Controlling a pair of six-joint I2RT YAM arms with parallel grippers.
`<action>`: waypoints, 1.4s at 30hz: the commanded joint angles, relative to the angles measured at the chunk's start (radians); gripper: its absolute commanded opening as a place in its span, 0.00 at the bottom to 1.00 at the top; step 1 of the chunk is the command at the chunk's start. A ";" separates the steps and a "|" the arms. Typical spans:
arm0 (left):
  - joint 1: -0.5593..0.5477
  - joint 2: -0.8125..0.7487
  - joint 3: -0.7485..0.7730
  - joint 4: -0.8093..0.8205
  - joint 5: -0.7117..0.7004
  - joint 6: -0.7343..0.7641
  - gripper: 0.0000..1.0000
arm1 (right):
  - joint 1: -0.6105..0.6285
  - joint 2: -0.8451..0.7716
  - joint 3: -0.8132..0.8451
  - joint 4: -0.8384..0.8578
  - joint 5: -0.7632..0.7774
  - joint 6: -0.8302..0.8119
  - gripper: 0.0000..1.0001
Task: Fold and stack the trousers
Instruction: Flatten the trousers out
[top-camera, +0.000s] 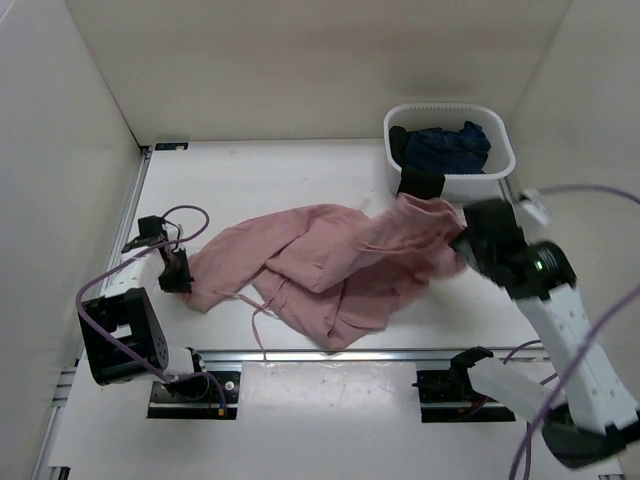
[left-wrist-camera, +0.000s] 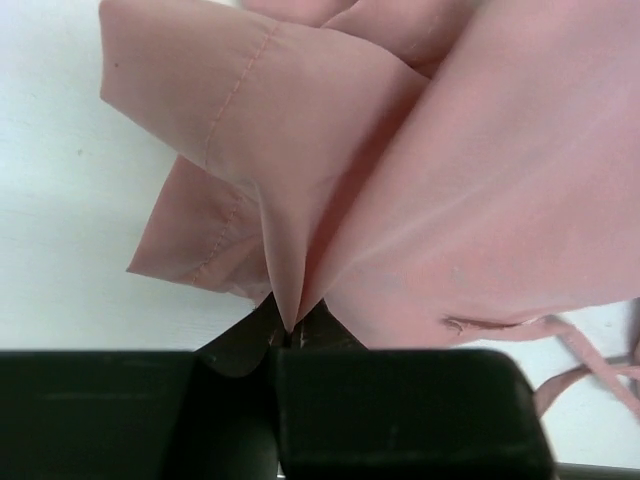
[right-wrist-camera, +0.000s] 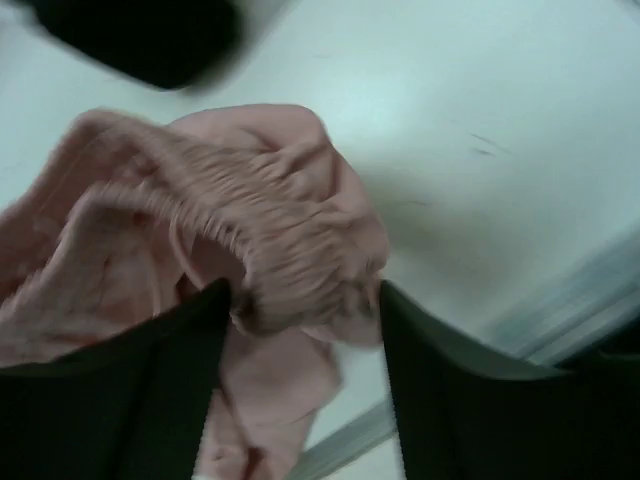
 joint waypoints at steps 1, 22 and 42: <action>-0.009 -0.034 0.047 -0.003 -0.001 0.000 0.14 | -0.004 -0.182 -0.221 -0.371 0.258 0.435 0.73; -0.139 0.138 0.005 0.026 -0.151 0.000 0.66 | -0.013 0.201 -0.265 0.166 -0.053 0.171 0.99; 0.139 -0.205 0.014 0.060 -0.309 0.000 0.14 | -0.127 0.139 -0.328 0.203 -0.146 0.082 0.00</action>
